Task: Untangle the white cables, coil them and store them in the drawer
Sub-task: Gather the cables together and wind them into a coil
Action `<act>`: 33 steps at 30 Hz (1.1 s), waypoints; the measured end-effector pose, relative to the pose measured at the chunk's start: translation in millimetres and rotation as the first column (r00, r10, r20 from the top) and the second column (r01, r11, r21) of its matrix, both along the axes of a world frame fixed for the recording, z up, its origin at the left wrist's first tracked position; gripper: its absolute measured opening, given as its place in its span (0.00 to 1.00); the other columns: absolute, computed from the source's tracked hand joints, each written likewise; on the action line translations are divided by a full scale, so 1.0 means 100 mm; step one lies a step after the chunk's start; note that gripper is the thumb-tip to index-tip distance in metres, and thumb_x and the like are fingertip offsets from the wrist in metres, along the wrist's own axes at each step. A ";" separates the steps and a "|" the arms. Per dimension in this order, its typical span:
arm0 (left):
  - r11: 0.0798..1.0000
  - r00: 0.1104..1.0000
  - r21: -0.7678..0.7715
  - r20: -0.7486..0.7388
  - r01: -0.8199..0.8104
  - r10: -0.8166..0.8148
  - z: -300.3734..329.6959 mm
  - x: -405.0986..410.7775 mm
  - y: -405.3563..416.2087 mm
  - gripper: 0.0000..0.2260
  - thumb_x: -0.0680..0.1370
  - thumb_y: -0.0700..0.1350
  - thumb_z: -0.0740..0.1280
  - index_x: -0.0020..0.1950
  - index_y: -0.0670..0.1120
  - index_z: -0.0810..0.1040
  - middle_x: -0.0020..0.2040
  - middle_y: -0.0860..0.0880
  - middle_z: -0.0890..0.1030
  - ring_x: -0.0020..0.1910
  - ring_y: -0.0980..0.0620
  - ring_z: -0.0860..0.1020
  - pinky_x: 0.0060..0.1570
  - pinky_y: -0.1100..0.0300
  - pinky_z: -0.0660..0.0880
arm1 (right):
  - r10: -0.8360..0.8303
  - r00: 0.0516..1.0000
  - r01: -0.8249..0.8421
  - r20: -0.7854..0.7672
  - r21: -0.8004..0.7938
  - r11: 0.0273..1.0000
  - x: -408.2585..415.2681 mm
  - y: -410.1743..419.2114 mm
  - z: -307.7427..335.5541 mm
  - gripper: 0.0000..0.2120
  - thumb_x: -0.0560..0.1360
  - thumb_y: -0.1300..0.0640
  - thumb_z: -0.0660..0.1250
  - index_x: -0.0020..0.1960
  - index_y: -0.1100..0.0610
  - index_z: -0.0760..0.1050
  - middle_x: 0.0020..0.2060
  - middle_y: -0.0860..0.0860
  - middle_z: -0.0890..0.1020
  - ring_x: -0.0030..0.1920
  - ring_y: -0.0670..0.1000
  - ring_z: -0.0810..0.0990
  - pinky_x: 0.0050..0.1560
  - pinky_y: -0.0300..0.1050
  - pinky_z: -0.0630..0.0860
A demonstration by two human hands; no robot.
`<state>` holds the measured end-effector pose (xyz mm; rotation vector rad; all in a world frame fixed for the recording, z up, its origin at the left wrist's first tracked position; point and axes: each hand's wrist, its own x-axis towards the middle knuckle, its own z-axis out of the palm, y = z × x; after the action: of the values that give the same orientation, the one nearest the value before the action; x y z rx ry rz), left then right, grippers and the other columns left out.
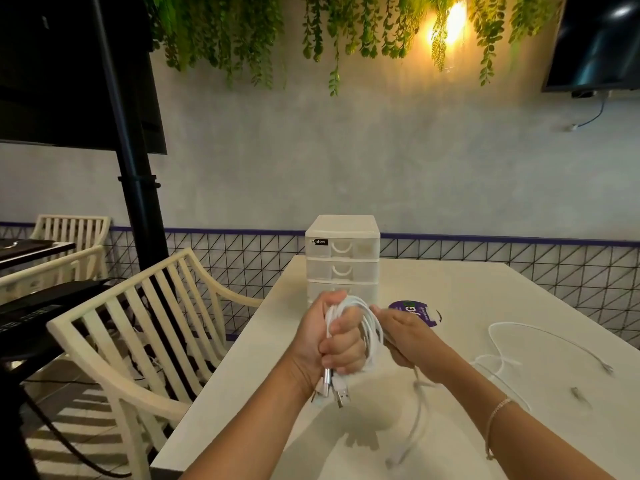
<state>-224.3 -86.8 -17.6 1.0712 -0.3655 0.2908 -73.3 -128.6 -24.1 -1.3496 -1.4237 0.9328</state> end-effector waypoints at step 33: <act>0.868 0.860 0.032 -0.121 -0.495 0.495 0.09 -0.01 -0.06 0.22 0.66 0.57 0.75 0.23 0.49 0.67 0.13 0.54 0.62 0.11 0.59 0.62 0.18 0.72 0.64 | -0.165 0.986 0.169 -0.035 0.145 0.975 -0.52 -0.01 0.19 0.36 0.71 0.31 0.43 0.35 0.54 0.80 0.30 0.52 0.83 0.34 0.49 0.83 0.35 0.42 0.78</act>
<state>-225.8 -92.6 -8.1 1.1682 0.0342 0.6804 -125.2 -129.3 -5.0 -1.3213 -1.3127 0.7171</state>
